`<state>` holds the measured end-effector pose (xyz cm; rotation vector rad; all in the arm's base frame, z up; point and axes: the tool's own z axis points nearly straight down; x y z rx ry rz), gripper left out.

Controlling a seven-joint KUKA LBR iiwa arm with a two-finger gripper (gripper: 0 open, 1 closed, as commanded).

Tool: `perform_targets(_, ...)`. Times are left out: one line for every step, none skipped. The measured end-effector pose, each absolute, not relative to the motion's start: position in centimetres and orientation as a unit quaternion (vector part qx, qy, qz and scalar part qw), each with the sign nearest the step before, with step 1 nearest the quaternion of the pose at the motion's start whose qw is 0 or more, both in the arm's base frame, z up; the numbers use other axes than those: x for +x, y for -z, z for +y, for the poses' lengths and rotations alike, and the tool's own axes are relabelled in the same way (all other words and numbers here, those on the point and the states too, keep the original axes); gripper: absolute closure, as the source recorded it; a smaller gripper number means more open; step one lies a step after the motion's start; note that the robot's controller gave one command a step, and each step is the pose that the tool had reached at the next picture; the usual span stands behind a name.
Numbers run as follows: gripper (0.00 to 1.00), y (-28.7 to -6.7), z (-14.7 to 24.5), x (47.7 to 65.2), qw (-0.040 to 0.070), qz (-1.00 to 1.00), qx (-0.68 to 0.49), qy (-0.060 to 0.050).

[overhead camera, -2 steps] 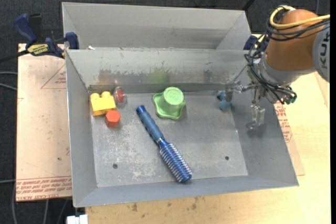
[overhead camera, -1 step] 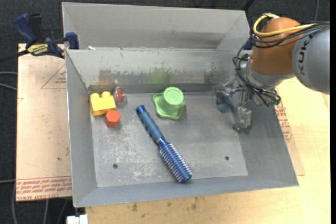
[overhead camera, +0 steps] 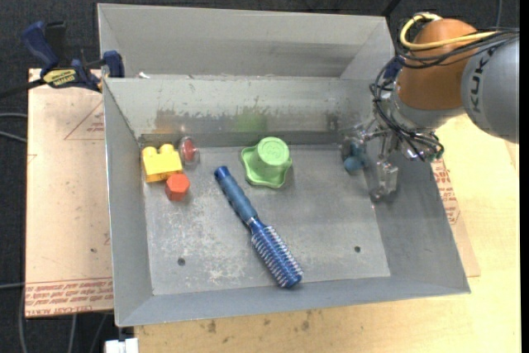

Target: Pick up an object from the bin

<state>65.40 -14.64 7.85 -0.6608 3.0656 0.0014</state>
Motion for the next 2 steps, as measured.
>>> perform_targets(1.00, -7.8, -14.7, 65.4, 0.002, 0.978, -0.210, -0.001)
perform_targets(1.00, -24.1, -13.9, 63.2, 0.006, 0.976, -0.219, 0.002)
